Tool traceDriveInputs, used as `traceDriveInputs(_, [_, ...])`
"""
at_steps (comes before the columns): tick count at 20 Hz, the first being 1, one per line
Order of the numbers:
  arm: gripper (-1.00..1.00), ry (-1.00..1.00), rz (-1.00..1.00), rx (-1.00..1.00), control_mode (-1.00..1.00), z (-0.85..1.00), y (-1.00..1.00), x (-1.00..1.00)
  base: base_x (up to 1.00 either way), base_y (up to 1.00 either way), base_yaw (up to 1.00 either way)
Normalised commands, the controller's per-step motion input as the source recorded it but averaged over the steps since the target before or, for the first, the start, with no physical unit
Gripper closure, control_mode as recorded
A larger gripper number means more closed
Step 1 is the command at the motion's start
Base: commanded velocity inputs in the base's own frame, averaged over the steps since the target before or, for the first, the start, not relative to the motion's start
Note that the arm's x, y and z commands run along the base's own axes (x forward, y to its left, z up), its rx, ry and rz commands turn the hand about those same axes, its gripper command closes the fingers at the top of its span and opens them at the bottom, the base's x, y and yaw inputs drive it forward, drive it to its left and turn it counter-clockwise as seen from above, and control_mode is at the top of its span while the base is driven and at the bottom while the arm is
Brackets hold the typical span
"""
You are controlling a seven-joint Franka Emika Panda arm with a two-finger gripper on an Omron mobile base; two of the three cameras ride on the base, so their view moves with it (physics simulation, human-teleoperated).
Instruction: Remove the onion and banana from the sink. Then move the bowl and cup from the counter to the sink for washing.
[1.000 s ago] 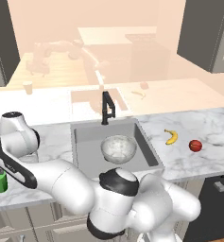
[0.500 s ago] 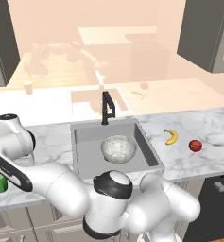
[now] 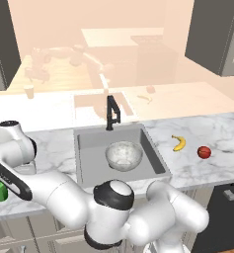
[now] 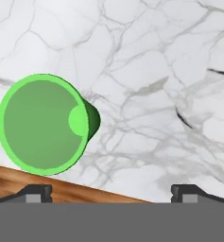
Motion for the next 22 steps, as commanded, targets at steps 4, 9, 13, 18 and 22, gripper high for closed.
traceDriveInputs(4, [-1.0, 0.0, 0.0, 0.0, -1.0, -0.05, 0.06, 0.11, 0.0, 0.0, 0.0])
traceDriveInputs(9, [-1.0, 0.0, -0.01, 0.0, -1.0, -0.03, 0.14, 0.1, 0.0, 0.0, 0.0])
traceDriveInputs(13, [-1.0, 0.0, -0.02, -0.01, -1.0, -0.04, 0.15, 0.09, 0.0, 0.0, 0.0])
traceDriveInputs(18, [-1.0, 0.0, -0.04, -0.02, -1.0, -0.06, 0.12, 0.08, 0.0, 0.0, 0.0])
traceDriveInputs(22, [-1.0, 0.0, -0.07, -0.03, -1.0, -0.05, 0.09, 0.09, 0.0, 0.0, 0.0])
